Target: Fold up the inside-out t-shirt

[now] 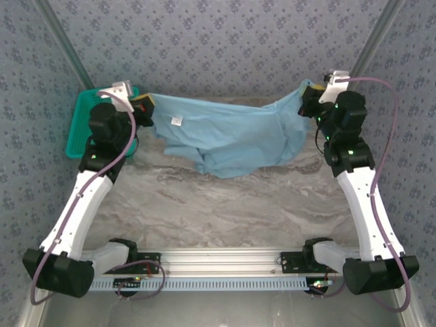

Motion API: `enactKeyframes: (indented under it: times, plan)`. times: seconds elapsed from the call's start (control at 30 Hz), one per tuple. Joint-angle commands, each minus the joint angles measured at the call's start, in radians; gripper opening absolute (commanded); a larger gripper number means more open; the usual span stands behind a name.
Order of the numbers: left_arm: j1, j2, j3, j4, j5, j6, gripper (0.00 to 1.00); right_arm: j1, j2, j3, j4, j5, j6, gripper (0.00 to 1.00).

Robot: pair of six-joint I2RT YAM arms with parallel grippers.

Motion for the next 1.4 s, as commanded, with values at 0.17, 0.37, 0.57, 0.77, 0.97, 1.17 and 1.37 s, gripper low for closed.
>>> enactKeyframes:
  times: [0.17,0.37,0.57,0.77,0.97,1.17,1.37]
  plan:
    - [0.007,-0.087,0.052,-0.069,-0.058,0.079,0.00,-0.007,-0.019,0.110,-0.021,-0.058,0.016,0.00]
    - [0.008,-0.136,0.093,-0.087,0.003,0.049,0.00,0.007,-0.057,0.191,-0.045,-0.115,0.030,0.00]
    - [0.005,-0.231,0.148,-0.136,-0.008,0.047,0.00,0.052,-0.105,0.260,-0.131,-0.085,-0.009,0.00]
    - [-0.004,-0.213,0.258,-0.259,0.099,0.041,0.00,0.061,-0.113,0.343,-0.200,-0.015,-0.050,0.00]
    - [-0.055,-0.113,0.271,-0.358,0.242,-0.001,0.00,0.049,0.097,0.544,-0.205,0.077,-0.150,0.00]
    - [-0.076,-0.023,0.115,-0.375,0.295,-0.094,0.00,0.110,0.633,0.980,-0.205,-0.015,-0.112,0.00]
    - [-0.066,0.049,-0.093,-0.336,0.213,-0.131,0.00,0.224,1.249,1.511,-0.397,-0.105,-0.068,0.10]
